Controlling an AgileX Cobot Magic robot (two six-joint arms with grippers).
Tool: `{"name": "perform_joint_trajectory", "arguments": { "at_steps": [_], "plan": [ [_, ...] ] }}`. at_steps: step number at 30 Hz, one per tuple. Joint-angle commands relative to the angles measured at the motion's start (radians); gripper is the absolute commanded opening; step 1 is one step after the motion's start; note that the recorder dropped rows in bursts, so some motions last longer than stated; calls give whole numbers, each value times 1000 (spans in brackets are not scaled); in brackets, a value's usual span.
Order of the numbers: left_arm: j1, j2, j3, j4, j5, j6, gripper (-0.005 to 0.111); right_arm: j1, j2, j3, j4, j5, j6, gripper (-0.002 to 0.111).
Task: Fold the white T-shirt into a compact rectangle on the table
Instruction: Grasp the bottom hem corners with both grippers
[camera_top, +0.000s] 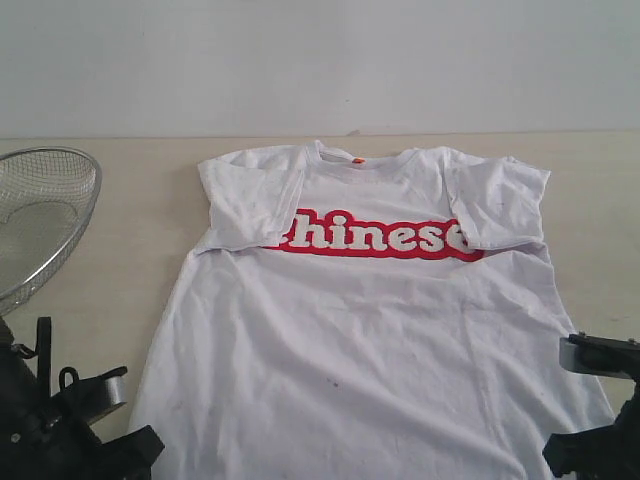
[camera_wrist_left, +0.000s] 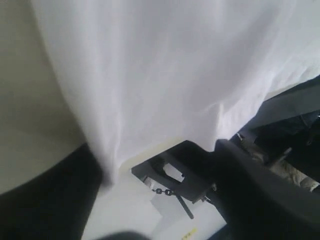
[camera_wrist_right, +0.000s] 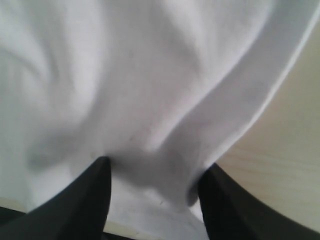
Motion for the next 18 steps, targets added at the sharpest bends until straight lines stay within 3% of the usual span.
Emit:
{"name": "perform_joint_trajectory", "arguments": {
  "at_steps": [1, 18],
  "plan": [
    [-6, 26, -24, 15, -172, 30, 62, -2, 10, 6, 29, -33, -29, 50],
    [-6, 26, -102, -34, -178, 45, 56, -2, 10, 6, 82, -33, -75, 50]
  ]
}}
